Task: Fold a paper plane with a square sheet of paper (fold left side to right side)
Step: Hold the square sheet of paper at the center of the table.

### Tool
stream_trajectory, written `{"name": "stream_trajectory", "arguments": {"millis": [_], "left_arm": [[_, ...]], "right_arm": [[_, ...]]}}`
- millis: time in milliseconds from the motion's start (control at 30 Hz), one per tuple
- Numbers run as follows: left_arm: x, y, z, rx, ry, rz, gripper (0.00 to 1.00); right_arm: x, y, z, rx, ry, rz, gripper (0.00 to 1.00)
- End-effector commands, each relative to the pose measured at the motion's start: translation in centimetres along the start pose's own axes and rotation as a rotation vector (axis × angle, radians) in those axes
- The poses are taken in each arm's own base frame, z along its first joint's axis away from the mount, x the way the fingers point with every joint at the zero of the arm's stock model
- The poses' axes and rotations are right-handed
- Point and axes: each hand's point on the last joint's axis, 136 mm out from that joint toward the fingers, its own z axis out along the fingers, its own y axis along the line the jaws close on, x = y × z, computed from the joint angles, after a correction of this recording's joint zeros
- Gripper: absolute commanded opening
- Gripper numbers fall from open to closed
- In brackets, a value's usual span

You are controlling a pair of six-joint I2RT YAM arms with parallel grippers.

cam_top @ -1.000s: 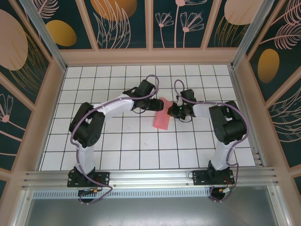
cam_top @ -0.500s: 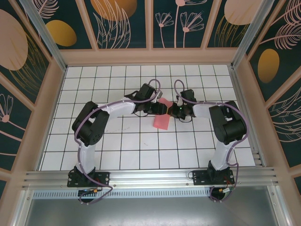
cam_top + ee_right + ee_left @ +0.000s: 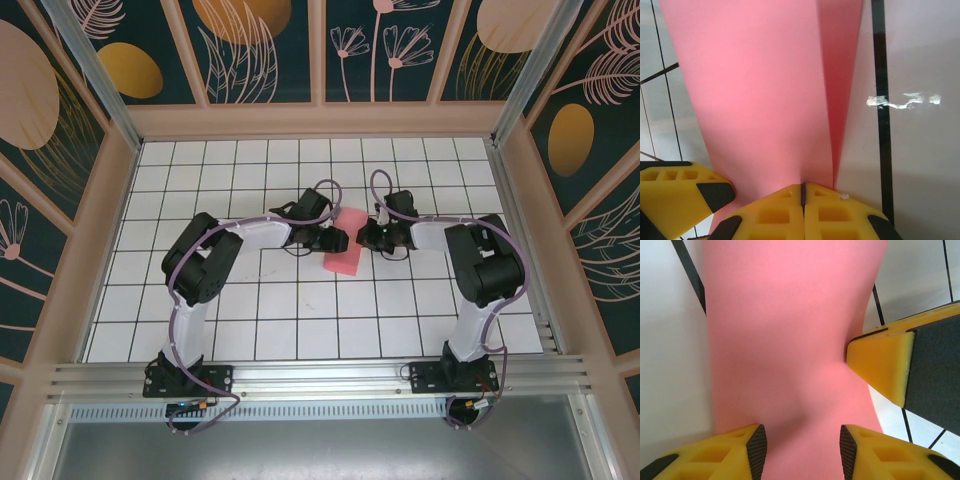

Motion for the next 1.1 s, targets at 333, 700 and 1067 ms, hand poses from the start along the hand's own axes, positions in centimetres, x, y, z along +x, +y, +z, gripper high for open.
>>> {"name": "stream_trajectory", "arguments": {"millis": [333, 700, 1067], "left_arm": [[3.4, 2.2, 1.6, -0.035, 0.085, -0.034, 0.45], [3.4, 2.3, 1.6, -0.04, 0.086, -0.033, 0.45], [3.6, 2.1, 1.3, -0.035, 0.089, -0.021, 0.45]], "right_arm": [[-1.8, 4.0, -3.5, -0.159, -0.021, -0.061, 0.07], [-4.8, 7.2, 0.4, -0.26, 0.013, -0.062, 0.06], [-4.7, 6.0, 4.1, -0.213, 0.064, -0.038, 0.06]]}}
